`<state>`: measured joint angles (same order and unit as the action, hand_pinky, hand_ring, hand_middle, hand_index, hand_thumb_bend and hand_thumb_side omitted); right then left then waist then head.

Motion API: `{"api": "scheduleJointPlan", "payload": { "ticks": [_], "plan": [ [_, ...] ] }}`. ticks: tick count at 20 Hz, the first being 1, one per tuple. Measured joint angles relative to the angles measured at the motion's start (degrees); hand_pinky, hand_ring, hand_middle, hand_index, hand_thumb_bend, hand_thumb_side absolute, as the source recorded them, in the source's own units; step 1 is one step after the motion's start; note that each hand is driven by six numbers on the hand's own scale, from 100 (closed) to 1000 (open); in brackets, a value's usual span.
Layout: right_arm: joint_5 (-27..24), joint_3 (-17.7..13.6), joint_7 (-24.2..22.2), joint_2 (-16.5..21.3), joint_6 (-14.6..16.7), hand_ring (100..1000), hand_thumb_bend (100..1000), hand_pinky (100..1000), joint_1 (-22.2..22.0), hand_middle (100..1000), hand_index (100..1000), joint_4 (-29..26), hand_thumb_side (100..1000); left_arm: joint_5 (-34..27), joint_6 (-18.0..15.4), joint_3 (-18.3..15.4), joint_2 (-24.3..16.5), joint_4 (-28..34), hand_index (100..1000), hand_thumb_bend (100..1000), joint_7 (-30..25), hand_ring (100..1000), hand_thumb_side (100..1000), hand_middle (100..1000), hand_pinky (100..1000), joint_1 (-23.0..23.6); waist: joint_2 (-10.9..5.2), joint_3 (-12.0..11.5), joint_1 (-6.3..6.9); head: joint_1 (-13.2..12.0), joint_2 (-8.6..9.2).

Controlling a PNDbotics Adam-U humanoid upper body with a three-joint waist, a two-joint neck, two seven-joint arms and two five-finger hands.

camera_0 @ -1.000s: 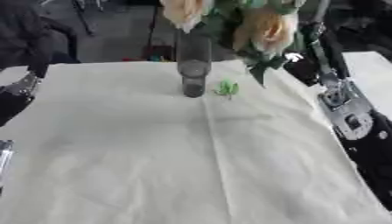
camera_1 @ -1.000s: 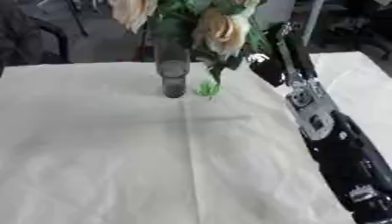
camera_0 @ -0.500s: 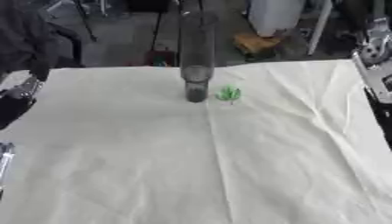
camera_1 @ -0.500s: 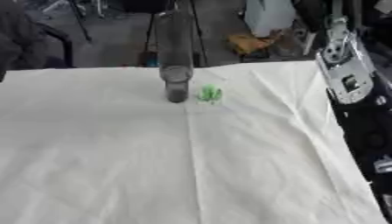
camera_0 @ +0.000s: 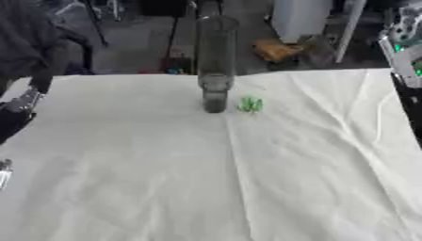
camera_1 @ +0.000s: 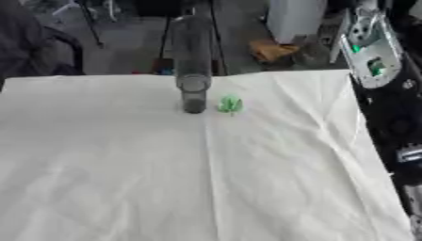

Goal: Arrange flowers into the vase.

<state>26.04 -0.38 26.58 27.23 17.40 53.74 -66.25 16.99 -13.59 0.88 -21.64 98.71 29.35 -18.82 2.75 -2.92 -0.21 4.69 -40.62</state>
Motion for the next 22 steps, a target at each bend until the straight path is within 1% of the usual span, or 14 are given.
{"api": "scheduleJointPlan", "payload": {
  "ticks": [5, 10, 16, 22],
  "plan": [
    [-1.34, -0.65, 0.88, -0.95, 1.11, 100, 100, 100, 3.11, 100, 177, 2.15, 874, -0.07, -0.10, 0.40, 0.00, 0.00, 390, 737, -0.29, 437, 330, 471, 592, -0.47, 0.27, -1.33, -0.01, 0.74, 0.68],
    [-3.26, -1.23, 2.00, -2.22, 2.54, 100, 100, 100, 5.56, 100, 181, 3.15, 892, -0.22, -0.17, 0.72, 0.00, 0.01, 390, 737, -0.73, 437, 330, 471, 592, -1.14, 0.61, -2.55, -0.02, 1.56, 1.32],
    [-8.44, -1.94, 3.05, -4.16, 2.96, 100, 100, 100, 7.08, 100, 183, 3.96, 910, -0.31, -0.32, 1.20, 0.00, 0.02, 390, 737, -1.15, 437, 330, 471, 592, -2.19, 1.31, -4.27, -0.17, 2.53, 2.00],
    [-11.93, -2.23, 2.68, -5.86, 3.86, 100, 100, 100, 8.38, 100, 183, 3.95, 924, -0.61, -0.51, 1.72, 0.52, 0.05, 391, 737, -1.64, 437, 330, 470, 592, -3.08, 1.91, -6.53, -0.21, 3.60, 2.92]
  ]
}}
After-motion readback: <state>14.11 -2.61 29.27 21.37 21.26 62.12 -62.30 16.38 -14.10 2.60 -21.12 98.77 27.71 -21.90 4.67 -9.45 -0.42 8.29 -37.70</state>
